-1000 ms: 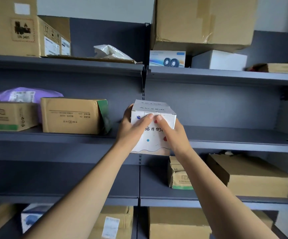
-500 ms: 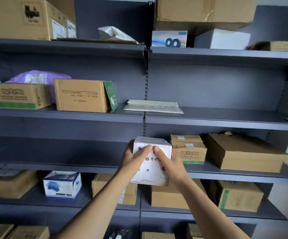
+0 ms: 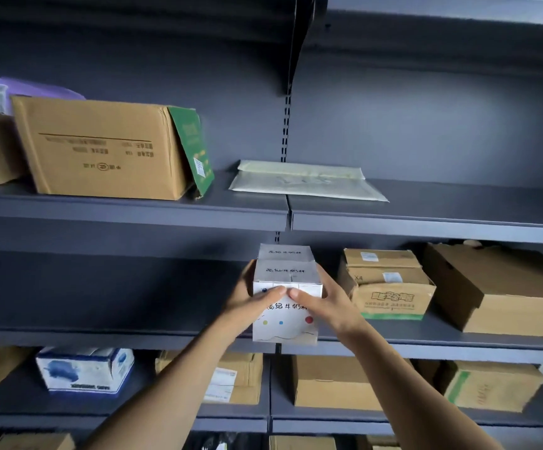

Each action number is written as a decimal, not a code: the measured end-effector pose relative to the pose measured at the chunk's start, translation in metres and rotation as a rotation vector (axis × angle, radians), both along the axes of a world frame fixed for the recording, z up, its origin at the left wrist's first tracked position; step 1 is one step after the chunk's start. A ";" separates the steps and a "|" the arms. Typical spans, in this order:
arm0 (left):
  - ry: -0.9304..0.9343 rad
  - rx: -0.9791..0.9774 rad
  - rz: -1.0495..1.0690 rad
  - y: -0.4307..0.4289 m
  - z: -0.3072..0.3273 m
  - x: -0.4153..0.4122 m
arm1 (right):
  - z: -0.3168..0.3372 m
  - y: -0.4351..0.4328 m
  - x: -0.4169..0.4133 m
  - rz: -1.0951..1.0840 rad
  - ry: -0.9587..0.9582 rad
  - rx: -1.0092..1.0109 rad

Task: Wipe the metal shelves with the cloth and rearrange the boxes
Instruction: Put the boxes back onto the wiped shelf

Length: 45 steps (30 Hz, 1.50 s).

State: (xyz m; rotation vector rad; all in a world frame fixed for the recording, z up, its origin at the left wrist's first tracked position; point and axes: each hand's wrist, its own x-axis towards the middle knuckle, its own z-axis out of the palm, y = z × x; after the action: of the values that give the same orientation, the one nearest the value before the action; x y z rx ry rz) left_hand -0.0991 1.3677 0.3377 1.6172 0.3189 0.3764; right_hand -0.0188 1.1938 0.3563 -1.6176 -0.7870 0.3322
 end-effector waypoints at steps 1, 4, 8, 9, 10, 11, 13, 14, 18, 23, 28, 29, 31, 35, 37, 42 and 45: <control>0.010 -0.004 -0.013 0.011 -0.005 0.016 | -0.005 0.009 0.016 0.005 -0.001 0.004; 0.024 0.004 -0.032 0.032 -0.017 0.045 | -0.018 0.024 0.047 0.040 0.015 0.022; 0.036 0.015 -0.048 0.049 -0.034 0.076 | -0.037 0.042 0.080 0.071 0.033 0.015; 0.038 0.015 -0.047 0.050 -0.039 0.082 | -0.043 0.045 0.087 0.076 0.038 0.015; 0.038 0.014 -0.035 0.049 -0.042 0.085 | -0.047 0.046 0.090 0.078 0.036 0.021; 0.046 0.016 -0.021 0.048 -0.046 0.088 | -0.049 0.047 0.093 0.073 0.033 0.027; 0.055 0.009 0.002 0.049 -0.053 0.095 | -0.052 0.048 0.097 0.054 0.020 0.030; 0.050 0.001 0.007 0.049 -0.055 0.097 | -0.052 0.048 0.098 0.046 0.015 0.025; 0.053 0.024 0.000 0.047 -0.051 0.093 | -0.053 0.046 0.096 0.018 0.044 0.000; -0.004 0.098 0.023 0.038 -0.044 0.071 | -0.054 0.034 0.074 -0.057 0.173 0.054; -0.064 0.095 0.068 0.013 -0.029 0.018 | -0.042 0.007 0.032 -0.179 0.070 0.083; -0.092 0.111 0.075 0.008 -0.024 0.006 | -0.037 0.001 0.021 -0.209 0.022 0.087; -0.156 0.143 0.114 -0.001 -0.013 -0.016 | -0.026 -0.009 -0.002 -0.252 -0.074 0.116; -0.305 0.191 0.185 -0.021 0.012 -0.061 | -0.004 -0.011 -0.051 -0.213 -0.160 0.196; -0.358 0.227 0.199 -0.024 0.029 -0.081 | 0.012 -0.006 -0.074 -0.200 -0.189 0.224; -0.508 0.300 0.271 -0.001 0.092 -0.119 | 0.075 0.021 -0.111 -0.131 -0.291 0.320; -0.583 0.328 0.331 0.023 0.126 -0.130 | 0.111 0.048 -0.118 -0.093 -0.328 0.379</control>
State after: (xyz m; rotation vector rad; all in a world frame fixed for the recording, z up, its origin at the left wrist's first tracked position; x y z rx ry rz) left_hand -0.2290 1.3910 0.4633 1.6864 0.0757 1.1744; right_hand -0.1364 1.2414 0.4677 -1.3567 -0.9535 -0.1496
